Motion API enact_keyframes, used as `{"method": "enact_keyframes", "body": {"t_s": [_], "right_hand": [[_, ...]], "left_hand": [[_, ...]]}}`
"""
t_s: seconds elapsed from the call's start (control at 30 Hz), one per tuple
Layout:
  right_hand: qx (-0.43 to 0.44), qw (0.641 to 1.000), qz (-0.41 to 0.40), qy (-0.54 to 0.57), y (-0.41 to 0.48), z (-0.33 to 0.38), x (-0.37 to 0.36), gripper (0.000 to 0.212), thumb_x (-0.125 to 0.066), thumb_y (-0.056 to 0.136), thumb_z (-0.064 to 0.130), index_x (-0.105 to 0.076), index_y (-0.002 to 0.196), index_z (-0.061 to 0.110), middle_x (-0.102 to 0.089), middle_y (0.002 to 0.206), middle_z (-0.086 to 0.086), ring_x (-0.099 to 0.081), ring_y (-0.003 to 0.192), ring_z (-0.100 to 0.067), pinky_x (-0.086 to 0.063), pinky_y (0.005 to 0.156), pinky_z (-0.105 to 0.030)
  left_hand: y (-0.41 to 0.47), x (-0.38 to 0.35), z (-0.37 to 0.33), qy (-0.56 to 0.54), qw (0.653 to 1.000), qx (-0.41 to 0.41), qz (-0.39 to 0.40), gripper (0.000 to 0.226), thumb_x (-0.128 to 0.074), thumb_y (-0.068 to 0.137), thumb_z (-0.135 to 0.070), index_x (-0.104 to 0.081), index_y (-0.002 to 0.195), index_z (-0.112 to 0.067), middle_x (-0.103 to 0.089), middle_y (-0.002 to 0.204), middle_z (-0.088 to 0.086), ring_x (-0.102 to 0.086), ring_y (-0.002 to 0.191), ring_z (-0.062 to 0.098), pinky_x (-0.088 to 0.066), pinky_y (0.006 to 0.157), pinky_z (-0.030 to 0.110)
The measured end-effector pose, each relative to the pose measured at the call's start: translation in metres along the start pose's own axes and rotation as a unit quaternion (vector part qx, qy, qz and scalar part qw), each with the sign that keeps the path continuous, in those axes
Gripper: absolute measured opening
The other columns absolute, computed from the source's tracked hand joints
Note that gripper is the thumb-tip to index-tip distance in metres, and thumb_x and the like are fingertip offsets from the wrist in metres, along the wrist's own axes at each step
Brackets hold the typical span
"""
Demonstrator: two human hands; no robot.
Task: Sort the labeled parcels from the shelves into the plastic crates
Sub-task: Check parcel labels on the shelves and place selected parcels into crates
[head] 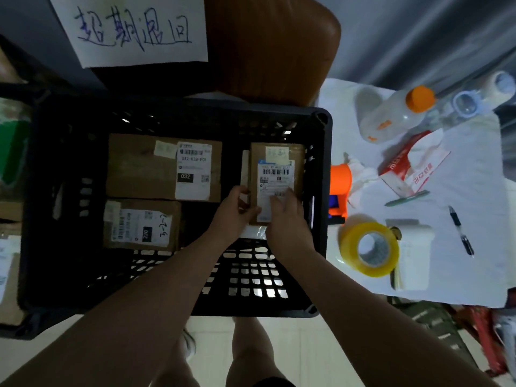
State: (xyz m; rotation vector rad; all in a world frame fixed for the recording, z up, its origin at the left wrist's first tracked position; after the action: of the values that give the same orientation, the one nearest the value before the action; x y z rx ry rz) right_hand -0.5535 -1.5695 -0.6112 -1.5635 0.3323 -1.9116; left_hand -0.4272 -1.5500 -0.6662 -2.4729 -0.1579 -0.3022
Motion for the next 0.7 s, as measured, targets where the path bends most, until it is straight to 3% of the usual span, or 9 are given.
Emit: {"method": "enact_keyframes", "body": {"t_s": [0.2, 0.37, 0.43, 0.5, 0.7], "right_hand": [[0.007, 0.999, 0.02, -0.025, -0.003, 0.004, 0.01, 0.067, -0.052, 0.094, 0.02, -0.015, 0.15, 0.016, -0.001, 0.158, -0.015, -0.014, 0.142, -0.031, -0.034, 0.109, -0.045], [0.037, 0.998, 0.015, -0.048, -0.009, 0.027, 0.025, 0.061, -0.051, 0.095, 0.023, -0.022, 0.148, 0.013, -0.016, 0.155, -0.016, -0.018, 0.142, -0.033, -0.035, 0.106, -0.045], [0.074, 0.994, -0.006, -0.085, -0.013, 0.046, 0.031, 0.045, -0.047, 0.096, 0.023, -0.037, 0.138, 0.01, -0.044, 0.137, -0.017, -0.045, 0.124, -0.033, -0.044, 0.088, -0.039], [0.114, 0.985, -0.004, -0.127, -0.018, 0.072, 0.039, 0.029, -0.043, 0.097, 0.023, -0.049, 0.122, 0.011, -0.06, 0.113, -0.011, -0.059, 0.1, -0.029, -0.04, 0.07, -0.031], [0.244, 0.958, 0.0, -0.153, -0.041, 0.168, 0.048, 0.03, -0.037, 0.101, 0.026, -0.051, 0.124, 0.011, -0.06, 0.116, -0.011, -0.058, 0.1, -0.026, -0.042, 0.068, -0.029]], "left_hand": [[-0.014, 0.028, -0.011, 0.122, 0.991, -0.017, 0.051, 0.049, -0.049, 0.099, -0.034, -0.038, 0.144, -0.021, -0.047, 0.138, 0.007, -0.046, 0.128, 0.022, -0.039, 0.1, 0.029], [-0.057, 0.099, -0.029, 0.214, 0.973, -0.064, -0.058, 0.04, -0.05, 0.099, -0.022, -0.046, 0.137, -0.01, -0.051, 0.133, 0.014, -0.05, 0.12, 0.027, -0.041, 0.099, 0.031], [-0.087, 0.131, -0.03, 0.282, 0.95, -0.074, -0.109, 0.034, -0.049, 0.099, -0.019, -0.052, 0.13, -0.006, -0.055, 0.124, 0.017, -0.053, 0.111, 0.031, -0.046, 0.092, 0.039], [-0.122, 0.161, -0.029, 0.344, 0.923, -0.082, -0.155, 0.03, -0.047, 0.098, -0.018, -0.055, 0.124, -0.004, -0.055, 0.118, 0.016, -0.053, 0.107, 0.033, -0.046, 0.086, 0.043], [-0.225, 0.221, 0.002, 0.426, 0.875, 0.012, -0.229, 0.04, -0.041, 0.1, -0.028, -0.046, 0.138, -0.014, -0.048, 0.135, 0.008, -0.048, 0.119, 0.028, -0.041, 0.094, 0.037]]}}
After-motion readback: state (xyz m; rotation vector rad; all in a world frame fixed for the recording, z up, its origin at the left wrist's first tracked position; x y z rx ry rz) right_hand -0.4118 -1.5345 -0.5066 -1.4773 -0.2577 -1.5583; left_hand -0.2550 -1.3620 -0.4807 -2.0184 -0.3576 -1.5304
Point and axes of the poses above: each hand's wrist, its own y-axis towards the middle knuckle, its own x-axis out of the back of the hand, z = x × y, the point moved 2 cm from there along y, towards the middle knuckle
